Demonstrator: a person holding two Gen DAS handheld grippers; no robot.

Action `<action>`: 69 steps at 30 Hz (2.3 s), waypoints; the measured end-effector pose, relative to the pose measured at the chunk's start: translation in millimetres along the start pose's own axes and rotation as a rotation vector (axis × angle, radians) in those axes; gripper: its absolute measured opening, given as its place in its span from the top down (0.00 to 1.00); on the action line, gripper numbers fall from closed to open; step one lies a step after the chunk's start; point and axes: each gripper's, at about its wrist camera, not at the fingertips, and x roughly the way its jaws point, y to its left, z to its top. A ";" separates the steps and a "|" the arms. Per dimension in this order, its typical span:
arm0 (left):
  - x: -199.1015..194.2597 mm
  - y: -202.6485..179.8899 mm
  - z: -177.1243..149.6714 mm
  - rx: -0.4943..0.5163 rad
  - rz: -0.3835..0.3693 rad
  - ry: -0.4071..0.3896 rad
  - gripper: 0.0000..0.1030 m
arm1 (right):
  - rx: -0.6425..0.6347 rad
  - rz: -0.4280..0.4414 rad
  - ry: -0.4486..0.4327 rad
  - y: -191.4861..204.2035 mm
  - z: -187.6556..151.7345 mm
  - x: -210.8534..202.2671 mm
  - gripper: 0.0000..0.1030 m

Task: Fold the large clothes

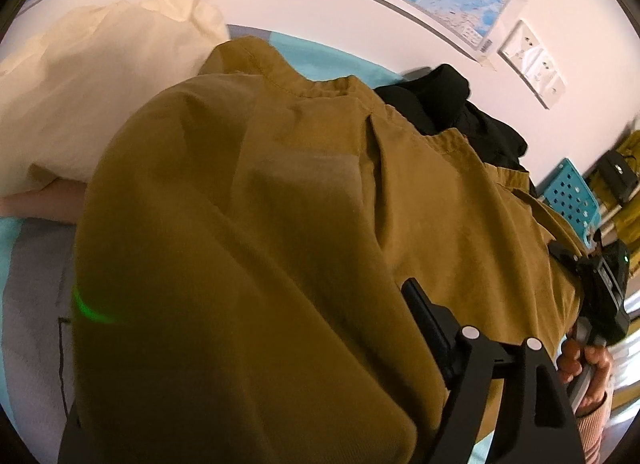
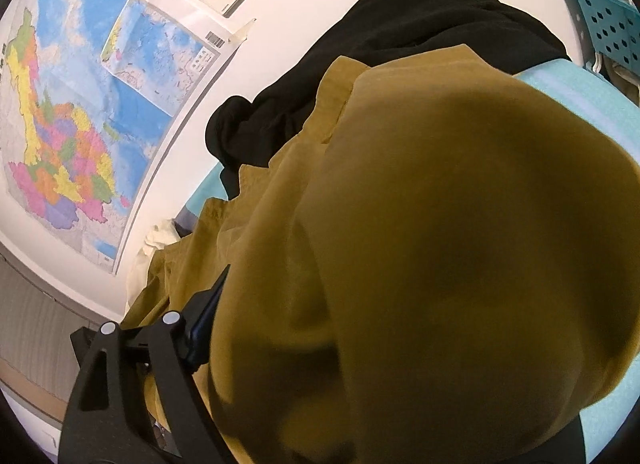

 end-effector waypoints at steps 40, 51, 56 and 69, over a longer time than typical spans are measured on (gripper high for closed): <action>-20.2 29.4 -6.1 -0.016 -0.118 0.066 0.29 | -0.064 0.067 0.131 -12.4 -17.1 -19.5 0.34; -28.6 3.2 0.0 0.071 -0.016 0.017 0.65 | -0.155 0.131 0.076 11.7 -9.0 -38.8 0.69; -53.7 -6.7 9.2 0.113 -0.023 -0.038 0.71 | -0.250 0.164 0.019 51.1 2.0 -63.2 0.72; -101.9 -10.1 34.3 0.162 -0.057 -0.154 0.72 | -0.364 0.221 -0.057 123.6 21.6 -83.6 0.74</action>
